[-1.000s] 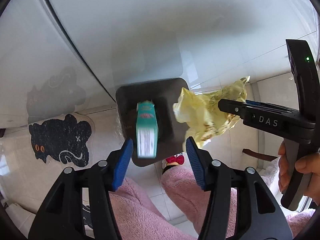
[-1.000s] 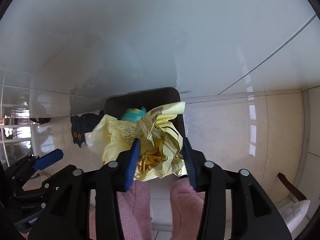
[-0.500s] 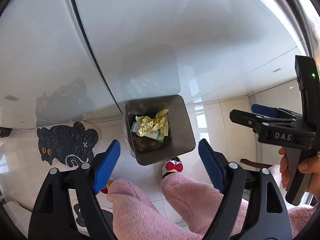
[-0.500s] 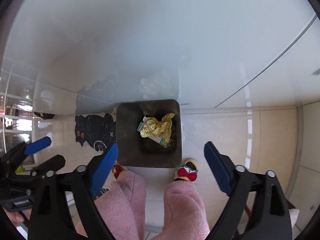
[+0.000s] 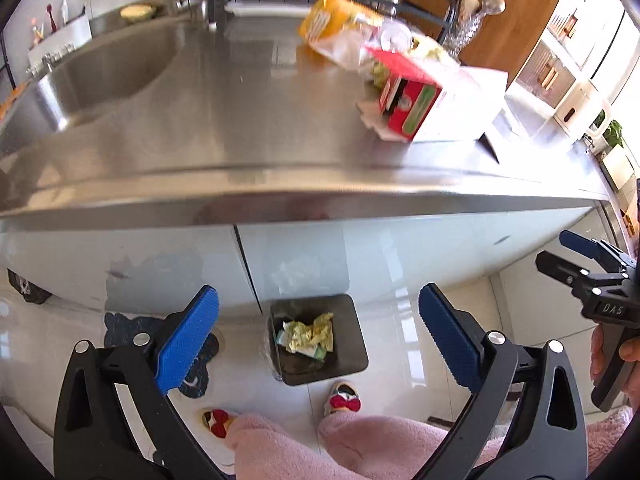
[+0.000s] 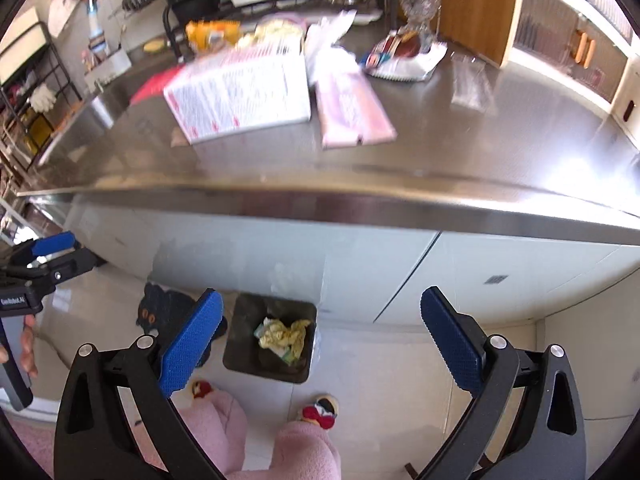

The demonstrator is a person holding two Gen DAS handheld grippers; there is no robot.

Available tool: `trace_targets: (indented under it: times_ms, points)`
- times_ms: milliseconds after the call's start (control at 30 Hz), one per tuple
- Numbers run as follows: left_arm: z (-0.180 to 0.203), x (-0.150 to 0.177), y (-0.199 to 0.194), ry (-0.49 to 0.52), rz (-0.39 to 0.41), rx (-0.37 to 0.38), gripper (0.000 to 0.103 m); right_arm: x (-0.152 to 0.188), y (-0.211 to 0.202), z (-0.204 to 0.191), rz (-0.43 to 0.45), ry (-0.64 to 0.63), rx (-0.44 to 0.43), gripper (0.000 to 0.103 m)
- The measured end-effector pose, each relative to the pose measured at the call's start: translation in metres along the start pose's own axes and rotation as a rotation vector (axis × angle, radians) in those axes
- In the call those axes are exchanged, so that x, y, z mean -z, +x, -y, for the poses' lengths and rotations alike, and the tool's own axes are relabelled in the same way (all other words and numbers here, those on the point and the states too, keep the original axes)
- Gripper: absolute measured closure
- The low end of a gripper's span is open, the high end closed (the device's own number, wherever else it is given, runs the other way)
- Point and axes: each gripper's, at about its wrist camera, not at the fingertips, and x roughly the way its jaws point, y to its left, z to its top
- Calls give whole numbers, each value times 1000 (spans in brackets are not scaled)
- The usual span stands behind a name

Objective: Collect trash
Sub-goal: 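Raise both tools back toward the counter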

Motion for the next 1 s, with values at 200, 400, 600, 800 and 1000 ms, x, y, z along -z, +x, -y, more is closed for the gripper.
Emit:
trace_targets:
  times_ms: [200, 400, 600, 800, 1000]
  points:
    - [11, -33, -35, -4, 54, 38, 8, -40, -50, 24, 139, 79, -21, 3]
    - [27, -65, -59, 78, 106, 106, 8, -71, -62, 46, 176, 153, -36, 3]
    - [44, -97, -59, 182, 118, 153, 8, -102, -53, 76, 160, 230, -74, 3]
    - [57, -133, -44, 289, 116, 208, 8, -132, -34, 83, 113, 257, -158, 3]
    - [67, -151, -12, 400, 44, 245, 8, -155, -5, 69, 43, 281, -241, 9]
